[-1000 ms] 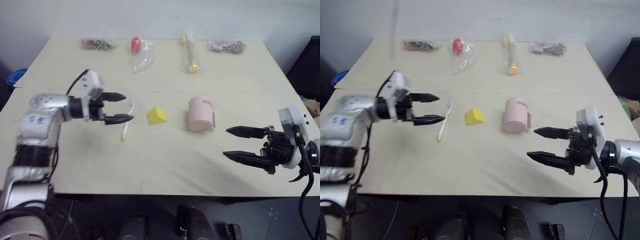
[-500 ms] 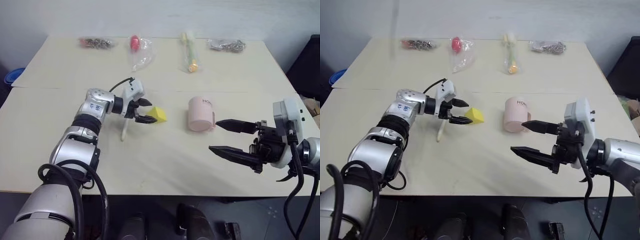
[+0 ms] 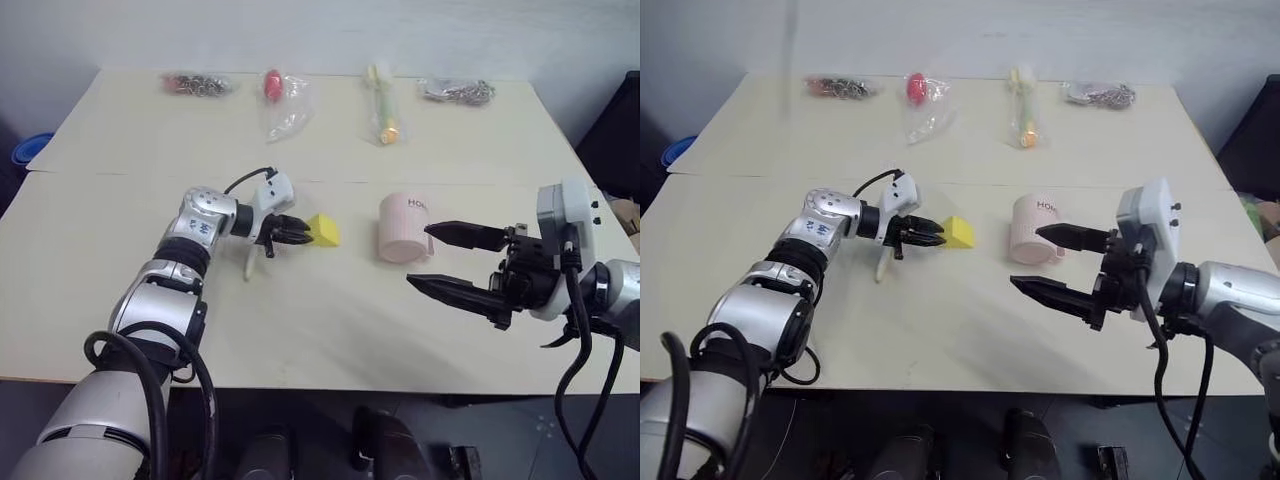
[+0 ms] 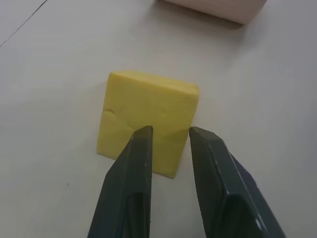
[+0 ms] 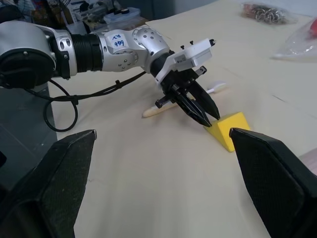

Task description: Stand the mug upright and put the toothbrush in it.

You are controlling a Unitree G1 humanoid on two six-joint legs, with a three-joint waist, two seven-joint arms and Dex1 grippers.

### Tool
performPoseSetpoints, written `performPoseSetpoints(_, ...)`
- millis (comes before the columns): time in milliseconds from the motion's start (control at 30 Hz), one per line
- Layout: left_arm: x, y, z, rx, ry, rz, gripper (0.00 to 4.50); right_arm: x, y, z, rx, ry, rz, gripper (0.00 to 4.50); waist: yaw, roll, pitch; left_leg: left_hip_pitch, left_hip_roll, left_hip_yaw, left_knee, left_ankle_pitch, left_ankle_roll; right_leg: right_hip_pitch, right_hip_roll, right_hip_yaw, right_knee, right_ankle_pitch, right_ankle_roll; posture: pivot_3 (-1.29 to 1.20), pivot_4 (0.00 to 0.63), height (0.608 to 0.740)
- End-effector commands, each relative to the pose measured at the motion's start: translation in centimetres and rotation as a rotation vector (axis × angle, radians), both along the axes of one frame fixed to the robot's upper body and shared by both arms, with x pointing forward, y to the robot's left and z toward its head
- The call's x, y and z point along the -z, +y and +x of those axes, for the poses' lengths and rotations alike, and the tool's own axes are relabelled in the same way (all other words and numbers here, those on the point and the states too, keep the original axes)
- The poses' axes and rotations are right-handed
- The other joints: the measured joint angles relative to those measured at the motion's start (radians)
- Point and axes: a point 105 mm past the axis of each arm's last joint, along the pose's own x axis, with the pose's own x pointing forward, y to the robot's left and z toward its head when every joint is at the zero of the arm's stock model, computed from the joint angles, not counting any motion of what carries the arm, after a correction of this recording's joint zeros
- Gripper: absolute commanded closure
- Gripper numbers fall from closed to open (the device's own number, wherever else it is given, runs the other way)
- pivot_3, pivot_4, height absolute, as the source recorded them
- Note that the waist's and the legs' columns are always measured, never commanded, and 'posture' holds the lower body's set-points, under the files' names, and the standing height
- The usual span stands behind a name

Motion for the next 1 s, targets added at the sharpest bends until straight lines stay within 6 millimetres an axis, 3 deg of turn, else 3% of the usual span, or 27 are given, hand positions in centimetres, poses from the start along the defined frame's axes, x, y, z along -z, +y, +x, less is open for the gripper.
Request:
performPoseSetpoints(33,-3.8,1.3,0.3,-0.022,-0.052,-0.134,3.12,-0.6,0.3,0.1,-0.025,-0.027,-0.003,0.00,-0.001,0.000,0.000,-0.003,0.000,-0.001,0.001,0.000,0.000,-0.002,0.000,0.000,0.001,0.000,0.000,0.00,0.150,0.740)
performPoseSetpoints(200,-7.8,4.3,-0.6,-0.033,-0.102,-0.253,3.12,-0.5,0.5,0.6,-0.048,-0.015,0.004,0.00,-0.006,0.000,0.000,-0.004,0.000,-0.001,0.002,0.000,0.000,-0.004,0.000,-0.001,0.001,0.000,0.000,0.00,0.150,0.740)
performPoseSetpoints(300,-6.8,4.6,-0.9,-0.031,-0.122,-0.166,3.12,-0.5,0.4,1.4,-0.052,-0.012,0.008,0.00,-0.003,0.000,0.000,-0.004,0.001,-0.002,0.002,0.000,0.000,-0.003,0.000,-0.002,0.001,0.000,0.000,0.00,0.150,0.740)
performPoseSetpoints(400,-5.7,3.4,-1.0,0.023,-0.121,-0.088,2.52,-0.9,0.3,2.1,-0.045,-0.019,0.022,0.00,0.006,0.000,0.000,-0.005,-0.001,-0.003,0.005,0.000,0.001,-0.003,-0.001,-0.002,0.001,0.001,0.001,0.00,0.150,0.740)
performPoseSetpoints(500,-4.7,2.2,-0.4,0.031,-0.133,-0.020,1.60,-1.2,0.1,2.4,-0.015,-0.025,0.041,0.00,0.013,0.000,0.000,-0.008,-0.001,-0.004,0.008,0.000,0.002,-0.003,-0.001,-0.003,0.000,0.001,0.002,0.00,0.150,0.740)
performPoseSetpoints(667,-3.7,-0.1,0.8,0.008,-0.151,0.030,0.01,-0.8,-0.2,1.2,0.021,-0.023,0.033,0.00,0.020,0.000,0.000,-0.009,-0.001,-0.004,0.008,-0.001,0.003,-0.003,-0.001,-0.004,-0.001,0.001,0.002,0.00,0.150,0.740)
performPoseSetpoints(1000,-2.4,-2.8,1.2,0.019,-0.170,0.079,0.01,-0.3,0.2,-0.7,0.048,-0.019,0.026,0.00,0.017,0.000,0.000,-0.008,-0.001,-0.003,0.008,-0.001,0.003,-0.003,-0.001,-0.004,0.000,0.002,0.003,0.00,0.150,0.740)
